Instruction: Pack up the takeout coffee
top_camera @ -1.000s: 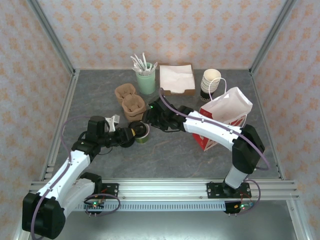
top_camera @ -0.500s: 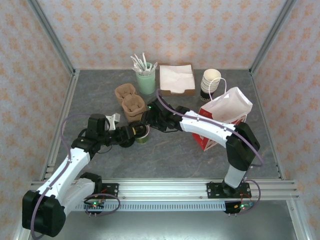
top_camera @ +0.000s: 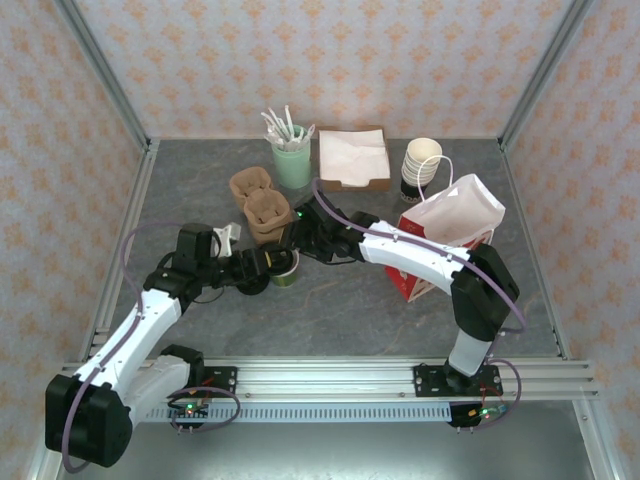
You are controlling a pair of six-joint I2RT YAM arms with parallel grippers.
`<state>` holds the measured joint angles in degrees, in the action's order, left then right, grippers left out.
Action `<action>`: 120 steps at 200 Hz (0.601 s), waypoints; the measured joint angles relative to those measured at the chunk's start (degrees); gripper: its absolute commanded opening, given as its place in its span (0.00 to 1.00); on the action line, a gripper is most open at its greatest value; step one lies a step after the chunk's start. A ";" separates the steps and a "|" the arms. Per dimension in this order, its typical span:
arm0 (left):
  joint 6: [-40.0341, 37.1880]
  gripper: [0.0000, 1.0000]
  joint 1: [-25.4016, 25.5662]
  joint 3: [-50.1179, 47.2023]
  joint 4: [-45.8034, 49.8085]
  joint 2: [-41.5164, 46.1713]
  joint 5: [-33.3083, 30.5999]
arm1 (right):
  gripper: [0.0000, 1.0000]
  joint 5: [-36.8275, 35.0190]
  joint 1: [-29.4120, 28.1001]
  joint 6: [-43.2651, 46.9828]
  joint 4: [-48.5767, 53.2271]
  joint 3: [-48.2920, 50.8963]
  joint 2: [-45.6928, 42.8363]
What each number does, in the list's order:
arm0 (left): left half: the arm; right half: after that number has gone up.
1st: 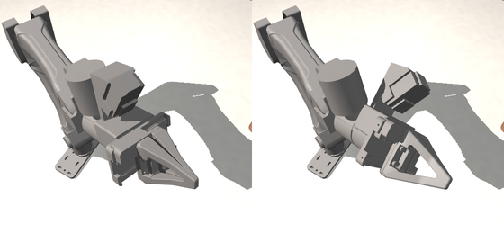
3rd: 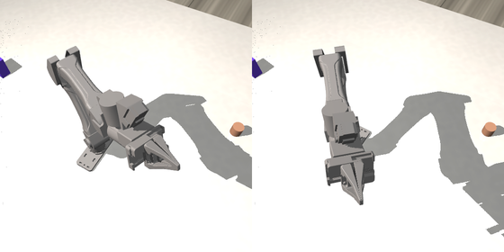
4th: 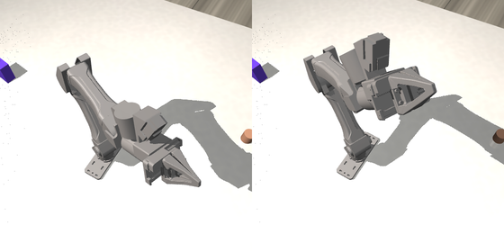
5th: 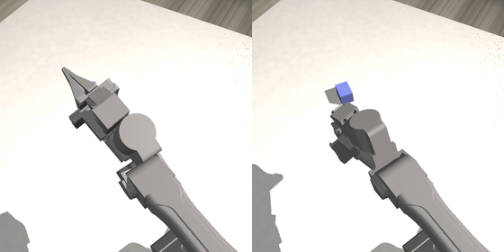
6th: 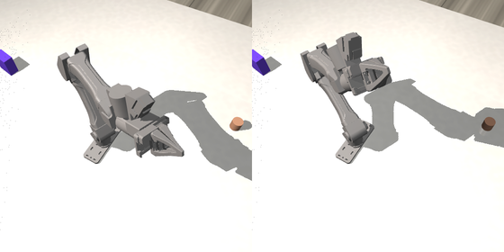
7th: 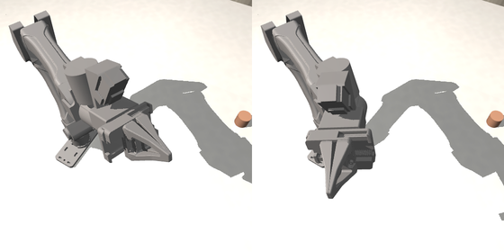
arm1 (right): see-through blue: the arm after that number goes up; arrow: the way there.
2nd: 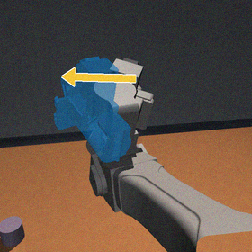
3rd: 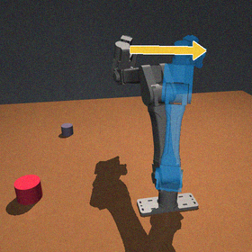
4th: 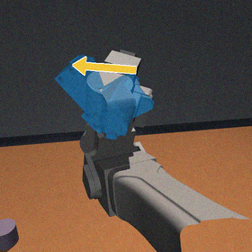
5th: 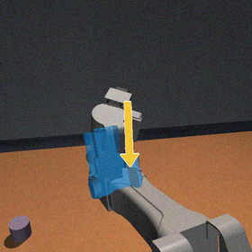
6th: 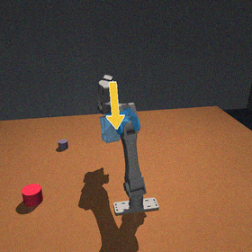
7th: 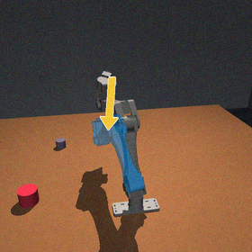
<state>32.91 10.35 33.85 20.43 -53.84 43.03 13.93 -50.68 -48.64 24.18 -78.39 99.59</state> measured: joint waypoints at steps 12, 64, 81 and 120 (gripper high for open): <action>-0.02 0.52 0.00 0.00 -0.02 -0.24 0.00 | 0.59 0.24 0.11 -0.02 -0.26 0.00 0.00; -0.02 0.51 0.50 0.26 -0.02 -1.36 -0.66 | 0.59 1.11 0.48 -0.04 -0.76 0.02 0.00; -0.02 0.51 1.25 0.50 0.00 -1.95 -1.18 | 0.59 1.25 0.48 -0.04 -1.09 0.02 0.00; -0.42 0.51 3.30 2.12 0.02 -3.72 -2.25 | 0.59 2.03 0.48 -0.26 -1.31 0.07 0.00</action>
<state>32.49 13.65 35.97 20.45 -57.56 40.77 15.97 -50.19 -48.90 22.87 -78.32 99.59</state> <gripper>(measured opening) 0.511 0.588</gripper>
